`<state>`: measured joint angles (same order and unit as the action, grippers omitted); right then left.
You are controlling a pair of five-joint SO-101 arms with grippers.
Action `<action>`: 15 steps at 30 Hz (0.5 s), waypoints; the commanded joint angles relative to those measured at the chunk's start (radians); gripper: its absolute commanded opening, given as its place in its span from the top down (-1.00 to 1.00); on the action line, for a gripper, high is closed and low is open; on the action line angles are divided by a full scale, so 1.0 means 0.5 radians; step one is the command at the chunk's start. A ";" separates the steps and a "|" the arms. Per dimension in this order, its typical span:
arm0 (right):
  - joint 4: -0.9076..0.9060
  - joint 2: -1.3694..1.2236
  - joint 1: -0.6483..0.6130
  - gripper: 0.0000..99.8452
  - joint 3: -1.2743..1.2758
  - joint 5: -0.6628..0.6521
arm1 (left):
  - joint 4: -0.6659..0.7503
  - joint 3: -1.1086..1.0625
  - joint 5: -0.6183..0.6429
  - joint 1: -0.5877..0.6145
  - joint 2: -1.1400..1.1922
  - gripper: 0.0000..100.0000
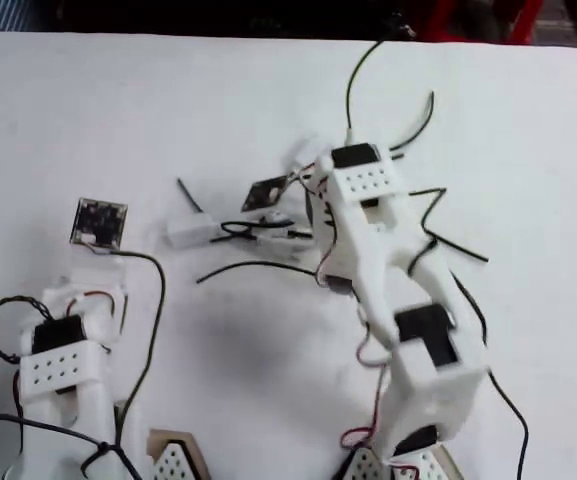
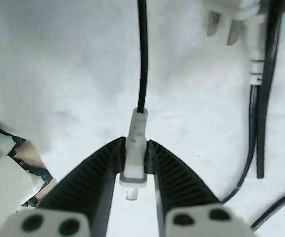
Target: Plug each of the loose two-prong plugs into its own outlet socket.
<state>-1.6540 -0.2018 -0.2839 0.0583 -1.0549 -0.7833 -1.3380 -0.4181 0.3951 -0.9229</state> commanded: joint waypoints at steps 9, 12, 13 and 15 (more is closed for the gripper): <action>0.802 1.177 -0.186 0.97 0.865 0.838 | 0.037 0.006 -0.021 0.008 -0.032 0.95; 0.922 1.364 -0.293 0.97 1.000 1.126 | 0.037 0.006 -0.021 0.008 -0.032 0.95; 0.950 1.413 -0.336 0.97 1.034 1.206 | 0.037 0.006 -0.021 0.008 -0.032 0.95; 0.996 1.478 -0.428 0.97 1.086 1.353 | 0.037 0.006 -0.021 0.005 -0.032 0.95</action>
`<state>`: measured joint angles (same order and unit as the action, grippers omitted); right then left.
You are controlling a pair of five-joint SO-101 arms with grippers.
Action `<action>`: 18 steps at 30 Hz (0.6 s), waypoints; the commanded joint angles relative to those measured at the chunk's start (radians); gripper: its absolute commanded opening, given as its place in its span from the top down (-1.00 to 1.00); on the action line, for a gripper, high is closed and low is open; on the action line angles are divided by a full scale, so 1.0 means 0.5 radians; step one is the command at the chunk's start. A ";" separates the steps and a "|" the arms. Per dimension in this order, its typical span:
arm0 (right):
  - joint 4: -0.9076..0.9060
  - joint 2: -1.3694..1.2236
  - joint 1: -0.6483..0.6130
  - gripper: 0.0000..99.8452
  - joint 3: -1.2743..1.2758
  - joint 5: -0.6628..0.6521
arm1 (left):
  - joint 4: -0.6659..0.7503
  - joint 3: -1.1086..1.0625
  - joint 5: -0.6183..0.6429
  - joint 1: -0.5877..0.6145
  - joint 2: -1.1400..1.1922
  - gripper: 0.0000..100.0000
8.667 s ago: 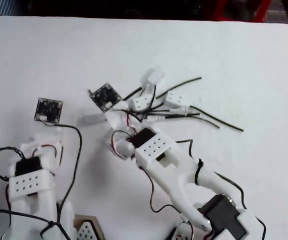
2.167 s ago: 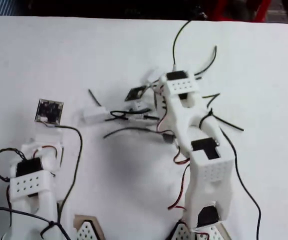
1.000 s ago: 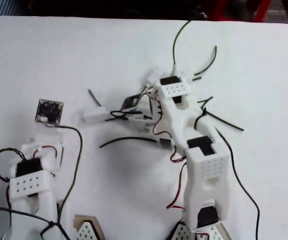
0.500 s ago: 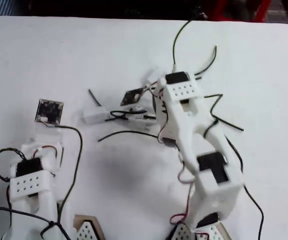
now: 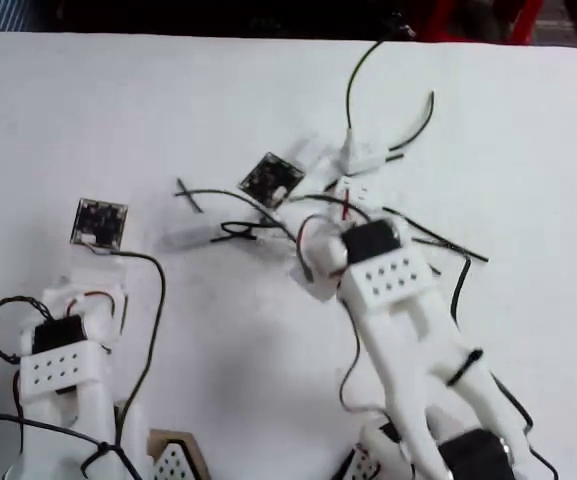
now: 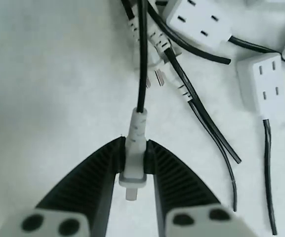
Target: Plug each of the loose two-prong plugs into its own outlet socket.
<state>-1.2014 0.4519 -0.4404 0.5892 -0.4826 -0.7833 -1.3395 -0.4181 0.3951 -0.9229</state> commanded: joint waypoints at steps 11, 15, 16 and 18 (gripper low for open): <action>0.474 0.594 -0.529 0.97 0.417 0.601 | 0.101 0.046 0.009 -0.020 -0.044 0.95; 0.704 0.842 -0.526 0.97 0.678 0.690 | 0.172 0.089 0.184 -0.127 -0.044 0.95; 0.756 0.922 -0.526 0.97 0.749 0.746 | 0.172 0.117 0.221 -0.161 -0.044 0.95; 0.827 1.100 -0.529 0.97 0.884 0.776 | 0.163 0.178 0.298 -0.222 -0.044 0.95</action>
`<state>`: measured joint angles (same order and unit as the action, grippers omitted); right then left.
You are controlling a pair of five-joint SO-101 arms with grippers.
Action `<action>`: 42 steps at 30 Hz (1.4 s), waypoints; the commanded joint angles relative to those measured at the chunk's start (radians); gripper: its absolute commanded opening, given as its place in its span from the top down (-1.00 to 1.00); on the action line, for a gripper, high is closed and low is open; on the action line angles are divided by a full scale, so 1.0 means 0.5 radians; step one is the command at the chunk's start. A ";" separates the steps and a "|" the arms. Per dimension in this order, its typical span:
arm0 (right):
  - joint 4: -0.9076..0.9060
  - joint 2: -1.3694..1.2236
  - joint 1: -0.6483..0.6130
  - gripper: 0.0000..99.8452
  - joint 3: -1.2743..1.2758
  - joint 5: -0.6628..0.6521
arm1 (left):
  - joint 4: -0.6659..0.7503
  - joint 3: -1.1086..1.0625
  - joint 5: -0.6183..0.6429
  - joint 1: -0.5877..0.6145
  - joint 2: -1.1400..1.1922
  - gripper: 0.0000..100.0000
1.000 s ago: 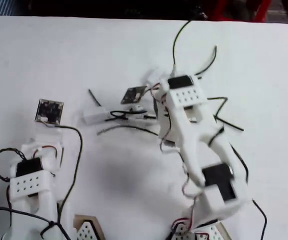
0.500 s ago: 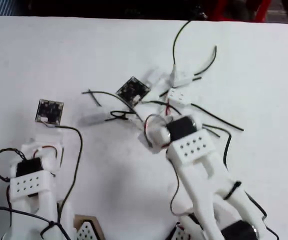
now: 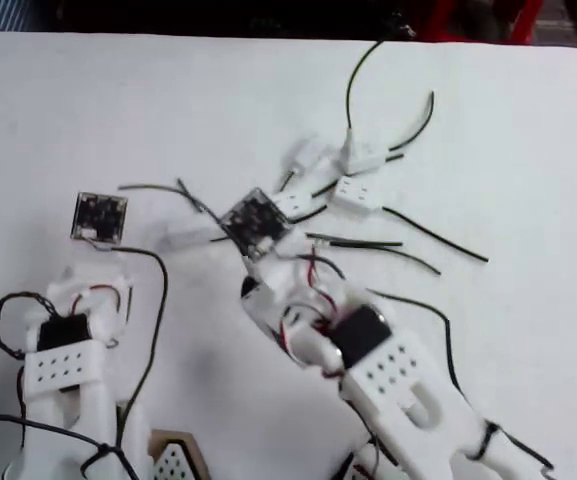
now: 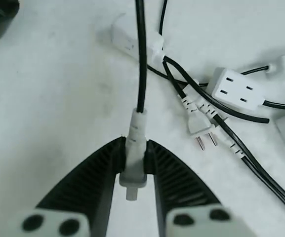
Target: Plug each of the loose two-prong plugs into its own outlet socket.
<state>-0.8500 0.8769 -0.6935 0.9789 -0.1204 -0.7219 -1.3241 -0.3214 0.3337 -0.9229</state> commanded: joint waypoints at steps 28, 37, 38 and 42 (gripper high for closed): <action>0.235 1.079 -0.127 0.97 0.749 0.000 | -0.374 0.620 0.463 -1.238 -0.048 0.95; 0.235 1.079 -0.127 0.97 0.749 0.000 | -0.411 0.620 0.454 -1.487 -0.048 0.95; 0.235 1.079 -0.127 0.97 0.755 0.000 | -0.411 0.623 0.454 -1.490 -0.048 0.95; 0.238 1.079 -0.127 0.97 0.770 -0.003 | -0.411 0.626 0.454 -1.499 -0.048 0.95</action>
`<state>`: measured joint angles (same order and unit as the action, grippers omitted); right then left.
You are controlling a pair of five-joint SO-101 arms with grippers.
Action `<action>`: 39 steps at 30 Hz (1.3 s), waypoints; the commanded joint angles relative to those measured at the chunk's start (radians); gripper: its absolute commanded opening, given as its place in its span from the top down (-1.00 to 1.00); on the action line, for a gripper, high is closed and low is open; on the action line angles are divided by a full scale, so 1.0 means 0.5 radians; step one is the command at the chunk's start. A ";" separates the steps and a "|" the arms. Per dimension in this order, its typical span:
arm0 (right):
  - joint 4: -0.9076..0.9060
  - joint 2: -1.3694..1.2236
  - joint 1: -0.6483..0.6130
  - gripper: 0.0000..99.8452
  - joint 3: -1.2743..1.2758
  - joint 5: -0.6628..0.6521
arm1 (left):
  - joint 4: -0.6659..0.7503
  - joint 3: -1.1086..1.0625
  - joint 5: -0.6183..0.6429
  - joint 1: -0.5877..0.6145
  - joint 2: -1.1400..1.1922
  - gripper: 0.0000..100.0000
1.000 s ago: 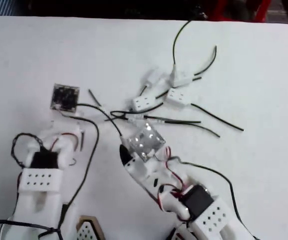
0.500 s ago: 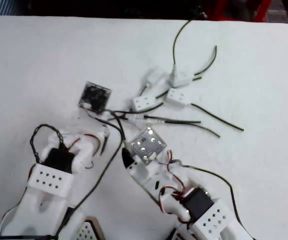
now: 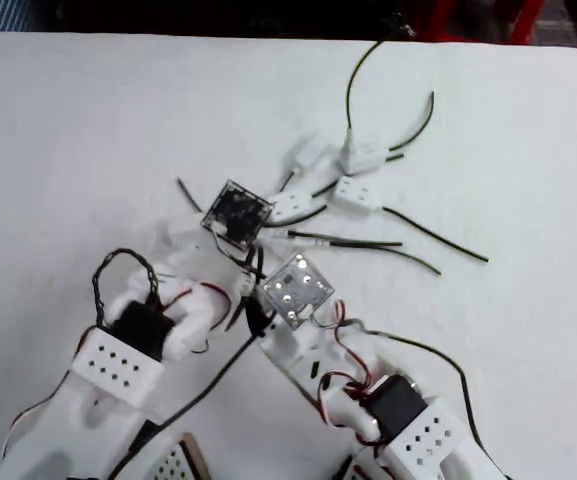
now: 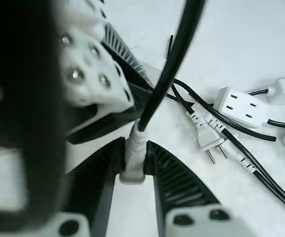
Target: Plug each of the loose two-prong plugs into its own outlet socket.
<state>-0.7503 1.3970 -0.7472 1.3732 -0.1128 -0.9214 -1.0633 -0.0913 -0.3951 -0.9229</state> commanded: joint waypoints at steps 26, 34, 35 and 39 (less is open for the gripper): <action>-0.026 0.057 0.008 0.97 -0.123 0.000 | -0.064 0.003 -0.061 0.195 -0.692 0.95; -0.048 0.057 -0.044 0.97 -0.123 -0.003 | -0.068 -0.267 -0.074 -0.048 -1.020 0.95; -0.048 0.057 -0.044 0.97 -0.123 -0.003 | -0.071 -0.273 -0.077 -0.057 -1.020 0.95; -0.048 0.057 -0.044 0.97 -0.123 -0.012 | -0.132 -0.276 -0.212 -0.084 -1.020 0.95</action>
<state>-0.7702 1.3970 -0.7595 1.3702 -0.1143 -0.9720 -1.2075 -0.1435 -0.4135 -1.4185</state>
